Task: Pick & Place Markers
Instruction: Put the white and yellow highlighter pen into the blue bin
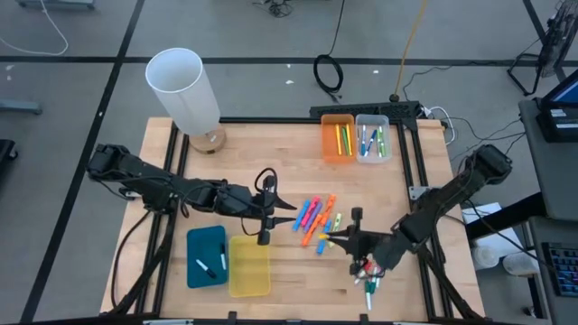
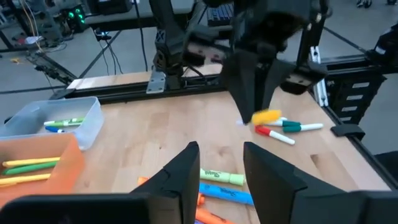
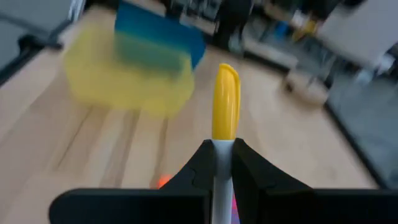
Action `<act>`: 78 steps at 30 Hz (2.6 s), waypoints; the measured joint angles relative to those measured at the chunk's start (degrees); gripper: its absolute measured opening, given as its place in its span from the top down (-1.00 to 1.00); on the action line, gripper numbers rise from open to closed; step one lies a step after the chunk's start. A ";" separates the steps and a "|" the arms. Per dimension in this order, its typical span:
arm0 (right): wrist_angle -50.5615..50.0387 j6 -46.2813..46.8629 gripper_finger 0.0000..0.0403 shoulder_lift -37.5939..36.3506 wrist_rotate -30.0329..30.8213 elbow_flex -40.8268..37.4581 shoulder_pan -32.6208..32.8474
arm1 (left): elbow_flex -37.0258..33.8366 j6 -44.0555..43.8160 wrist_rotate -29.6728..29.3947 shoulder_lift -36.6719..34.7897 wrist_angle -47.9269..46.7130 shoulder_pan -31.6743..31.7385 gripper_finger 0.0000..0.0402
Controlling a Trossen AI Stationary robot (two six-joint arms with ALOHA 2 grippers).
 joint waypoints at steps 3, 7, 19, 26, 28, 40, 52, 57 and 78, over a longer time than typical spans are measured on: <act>14.06 -9.37 0.90 -0.95 -0.26 -3.94 -2.62 | -0.07 1.18 0.06 0.05 1.18 0.01 0.36; 29.06 -17.46 0.90 -1.41 -4.53 -8.05 -6.63 | -0.06 -0.22 0.81 0.95 2.43 0.17 0.24; 44.31 -15.18 0.90 -1.16 -19.78 -12.73 -14.19 | -0.11 1.58 0.35 4.68 13.82 0.59 -0.45; 45.93 -17.93 0.90 -1.03 -19.79 -12.78 -14.19 | -0.04 9.70 0.57 11.52 27.74 1.07 -0.50; 46.10 -18.47 0.90 -1.01 -19.79 -12.78 -14.19 | -0.01 11.68 0.90 12.80 32.18 1.07 -0.47; 48.28 -18.28 0.90 -1.03 -21.62 -12.78 -14.51 | 0.02 6.74 3.86 13.59 34.36 2.89 -0.30; 48.65 -16.64 0.90 -1.03 -27.26 -12.76 -18.61 | 0.02 8.43 8.02 13.59 34.84 4.54 -0.26; 48.65 -16.51 0.90 -1.03 -27.22 -12.73 -18.63 | 0.02 8.68 8.08 13.59 34.87 4.81 -0.15; 47.82 -15.03 0.90 -1.03 -27.29 -12.69 -19.30 | 0.02 8.27 15.78 13.59 34.80 6.33 0.77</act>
